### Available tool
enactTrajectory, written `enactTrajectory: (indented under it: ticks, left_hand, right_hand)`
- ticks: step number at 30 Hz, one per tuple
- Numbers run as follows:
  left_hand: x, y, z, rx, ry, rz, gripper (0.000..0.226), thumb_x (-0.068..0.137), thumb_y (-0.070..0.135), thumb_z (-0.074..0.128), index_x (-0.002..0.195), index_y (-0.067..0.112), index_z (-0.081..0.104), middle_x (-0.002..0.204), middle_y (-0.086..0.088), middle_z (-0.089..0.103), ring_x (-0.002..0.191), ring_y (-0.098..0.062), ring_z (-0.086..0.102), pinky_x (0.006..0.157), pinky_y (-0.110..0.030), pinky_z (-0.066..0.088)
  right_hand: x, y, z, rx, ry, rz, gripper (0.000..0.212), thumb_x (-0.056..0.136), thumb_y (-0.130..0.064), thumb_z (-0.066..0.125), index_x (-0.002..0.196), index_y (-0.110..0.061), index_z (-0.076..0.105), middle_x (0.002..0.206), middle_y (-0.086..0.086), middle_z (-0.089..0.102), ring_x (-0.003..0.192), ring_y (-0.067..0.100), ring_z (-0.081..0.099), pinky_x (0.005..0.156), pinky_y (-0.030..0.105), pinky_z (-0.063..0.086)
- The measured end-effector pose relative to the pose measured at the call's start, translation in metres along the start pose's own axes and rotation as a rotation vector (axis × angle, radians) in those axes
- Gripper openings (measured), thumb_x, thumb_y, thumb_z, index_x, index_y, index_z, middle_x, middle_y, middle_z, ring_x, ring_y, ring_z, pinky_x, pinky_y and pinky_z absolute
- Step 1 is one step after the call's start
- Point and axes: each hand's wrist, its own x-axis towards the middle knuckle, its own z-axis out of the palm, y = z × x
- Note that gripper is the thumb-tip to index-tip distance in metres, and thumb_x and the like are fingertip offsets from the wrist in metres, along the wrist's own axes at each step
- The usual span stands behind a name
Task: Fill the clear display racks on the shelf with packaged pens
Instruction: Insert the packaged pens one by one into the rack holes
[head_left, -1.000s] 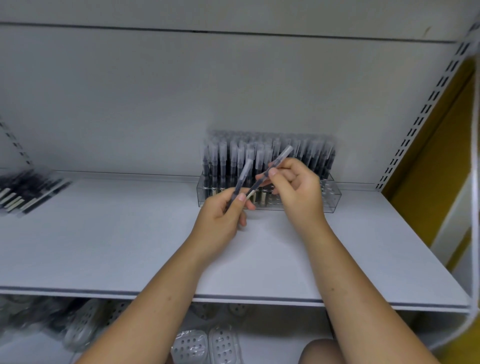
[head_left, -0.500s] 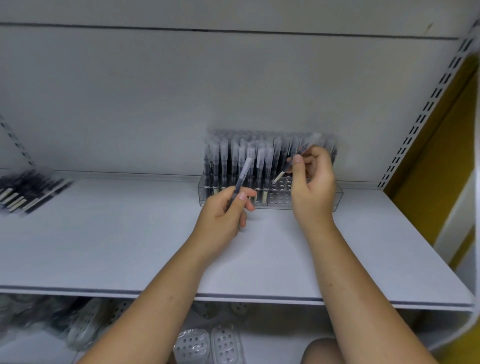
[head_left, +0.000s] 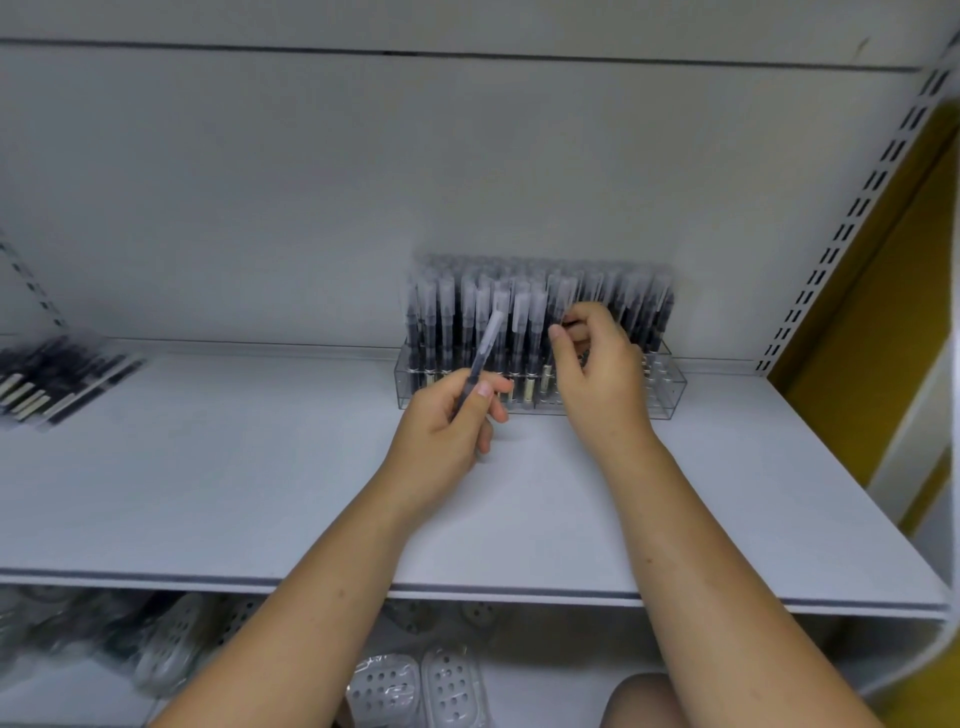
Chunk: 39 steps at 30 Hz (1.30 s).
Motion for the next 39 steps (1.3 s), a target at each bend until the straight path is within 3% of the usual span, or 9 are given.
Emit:
enactTrajectory:
  ticks: [5, 10, 14, 21, 24, 27, 31, 35, 39]
  left_hand:
    - [0.0, 0.0, 0.0, 0.005, -0.003, 0.001, 0.024, 0.111, 0.018, 0.046, 0.111, 0.014, 0.07, 0.084, 0.001, 0.064, 0.06, -0.018, 0.051, 0.048, -0.02, 0.038]
    - [0.0, -0.001, -0.001, 0.005, -0.023, -0.011, 0.025, 0.112, 0.02, 0.046, 0.11, 0.015, 0.07, 0.079, -0.001, 0.064, 0.059, -0.02, 0.049, 0.05, -0.022, 0.039]
    - [0.0, -0.002, -0.001, 0.01, -0.037, -0.012, 0.025, 0.111, 0.022, 0.047, 0.108, 0.017, 0.071, 0.078, -0.001, 0.064, 0.06, -0.018, 0.049, 0.053, -0.025, 0.041]
    - [-0.003, -0.005, -0.002, 0.255, 0.002, 0.15, 0.02, 0.108, 0.029, 0.051, 0.105, 0.03, 0.071, 0.087, 0.01, 0.071, 0.077, -0.007, 0.062, 0.073, -0.029, 0.05]
    - [-0.004, -0.006, 0.0, 0.414, -0.003, 0.215, 0.02, 0.109, 0.031, 0.05, 0.1, 0.028, 0.067, 0.089, 0.007, 0.069, 0.078, -0.012, 0.061, 0.07, -0.034, 0.05]
    - [-0.001, -0.01, 0.001, 0.542, 0.023, 0.253, 0.024, 0.106, 0.037, 0.046, 0.101, 0.025, 0.065, 0.092, 0.008, 0.066, 0.084, -0.017, 0.06, 0.071, -0.044, 0.05]
    - [-0.004, -0.005, 0.005, 0.675, 0.082, 0.326, 0.022, 0.104, 0.044, 0.048, 0.103, 0.028, 0.064, 0.093, 0.013, 0.061, 0.092, -0.015, 0.058, 0.081, -0.045, 0.05]
    - [-0.008, -0.003, 0.008, 0.766, 0.099, 0.342, 0.028, 0.1, 0.048, 0.055, 0.122, 0.032, 0.061, 0.108, 0.019, 0.06, 0.105, -0.01, 0.057, 0.093, -0.042, 0.048]
    - [-0.01, -0.002, 0.01, 0.834, 0.1, 0.325, 0.038, 0.098, 0.053, 0.055, 0.131, 0.034, 0.057, 0.123, 0.019, 0.059, 0.119, -0.008, 0.055, 0.101, -0.036, 0.042]
  right_hand:
    - [-0.003, -0.004, -0.003, -0.082, -0.011, 0.03, 0.01, 0.099, -0.027, 0.065, 0.106, -0.02, 0.064, 0.078, -0.019, 0.061, 0.091, 0.017, 0.057, 0.094, 0.047, 0.04]
    - [-0.005, -0.006, -0.008, -0.003, 0.027, 0.088, 0.019, 0.091, -0.036, 0.068, 0.107, -0.027, 0.063, 0.09, -0.019, 0.064, 0.097, 0.015, 0.062, 0.091, 0.051, 0.051]
    - [-0.007, -0.017, -0.013, 0.164, 0.134, 0.043, 0.009, 0.094, -0.018, 0.069, 0.101, -0.02, 0.065, 0.092, -0.004, 0.067, 0.086, 0.01, 0.064, 0.08, 0.031, 0.054]
    - [-0.017, -0.038, -0.016, 0.488, -0.339, 0.109, 0.004, 0.098, -0.009, 0.068, 0.1, -0.009, 0.071, 0.082, 0.014, 0.069, 0.061, 0.01, 0.066, 0.057, 0.021, 0.05]
    - [-0.018, -0.037, -0.011, 0.519, -0.411, 0.103, 0.003, 0.094, -0.013, 0.074, 0.096, -0.012, 0.075, 0.09, 0.017, 0.067, 0.072, 0.042, 0.069, 0.063, 0.047, 0.06]
    - [-0.018, -0.035, -0.009, 0.506, -0.399, 0.076, 0.004, 0.092, -0.013, 0.075, 0.089, -0.009, 0.075, 0.091, 0.013, 0.065, 0.076, 0.052, 0.062, 0.067, 0.057, 0.056]
    - [-0.015, -0.038, -0.015, 0.55, -0.342, 0.121, 0.012, 0.099, -0.004, 0.066, 0.087, -0.008, 0.068, 0.077, 0.0, 0.071, 0.063, 0.017, 0.066, 0.06, 0.028, 0.053]
    - [-0.009, -0.037, -0.018, 0.653, -0.124, 0.195, 0.012, 0.104, -0.001, 0.054, 0.098, -0.006, 0.063, 0.084, 0.01, 0.074, 0.06, 0.021, 0.064, 0.053, 0.016, 0.046]
    - [-0.006, -0.03, -0.019, 0.592, 0.088, 0.136, 0.013, 0.105, -0.006, 0.051, 0.104, -0.012, 0.062, 0.088, 0.009, 0.07, 0.074, 0.015, 0.067, 0.064, 0.02, 0.051]
